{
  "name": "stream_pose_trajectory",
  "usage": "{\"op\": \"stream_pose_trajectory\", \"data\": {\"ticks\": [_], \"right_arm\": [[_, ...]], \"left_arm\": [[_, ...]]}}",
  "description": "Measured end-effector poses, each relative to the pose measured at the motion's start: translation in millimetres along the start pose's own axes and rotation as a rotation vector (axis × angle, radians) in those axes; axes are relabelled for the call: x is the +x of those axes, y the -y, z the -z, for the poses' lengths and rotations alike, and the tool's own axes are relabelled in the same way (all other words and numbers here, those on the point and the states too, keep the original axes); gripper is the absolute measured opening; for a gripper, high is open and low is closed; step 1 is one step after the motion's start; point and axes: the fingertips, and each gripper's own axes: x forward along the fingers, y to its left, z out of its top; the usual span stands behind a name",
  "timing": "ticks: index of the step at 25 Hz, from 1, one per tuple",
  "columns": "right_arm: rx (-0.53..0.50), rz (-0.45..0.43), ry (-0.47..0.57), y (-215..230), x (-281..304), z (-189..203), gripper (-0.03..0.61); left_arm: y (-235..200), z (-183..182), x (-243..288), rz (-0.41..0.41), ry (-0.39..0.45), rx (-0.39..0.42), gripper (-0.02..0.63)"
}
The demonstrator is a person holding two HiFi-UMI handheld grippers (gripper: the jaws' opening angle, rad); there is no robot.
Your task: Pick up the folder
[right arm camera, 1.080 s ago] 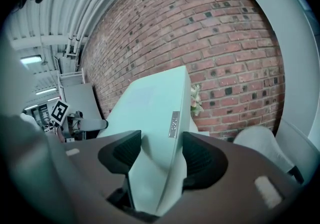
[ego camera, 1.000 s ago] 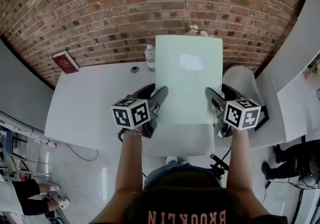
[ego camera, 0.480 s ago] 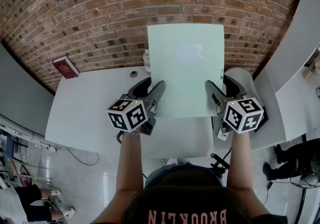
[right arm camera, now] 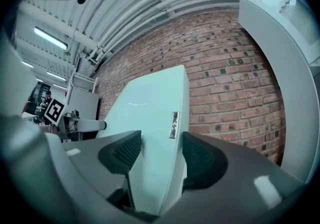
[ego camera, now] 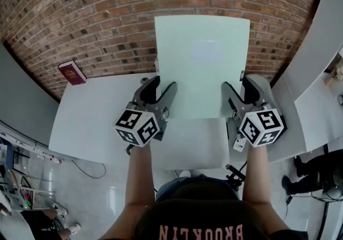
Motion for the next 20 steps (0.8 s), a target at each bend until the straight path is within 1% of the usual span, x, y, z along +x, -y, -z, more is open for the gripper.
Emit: {"op": "stream_pose_trajectory", "data": {"ticks": [7,11,16,20], "right_arm": [[-0.071,-0.004,0.079,-9,-5,-17,0.252],[-0.088,0.001,0.116,-13,-9,-24,0.252],[-0.098,0.011,0.145,-18,-11,-29,0.250],[-0.115,0.018,0.148,-19,-10,-31,0.245]], "left_arm": [[6,-14,-9,0.007,0.054,0.068,0.241],[9,-23,-14,0.007,0.095,0.104,0.241],[11,-29,-18,0.005,0.117,0.121,0.241],[11,-32,-18,-0.008,0.117,0.139,0.241]]}}
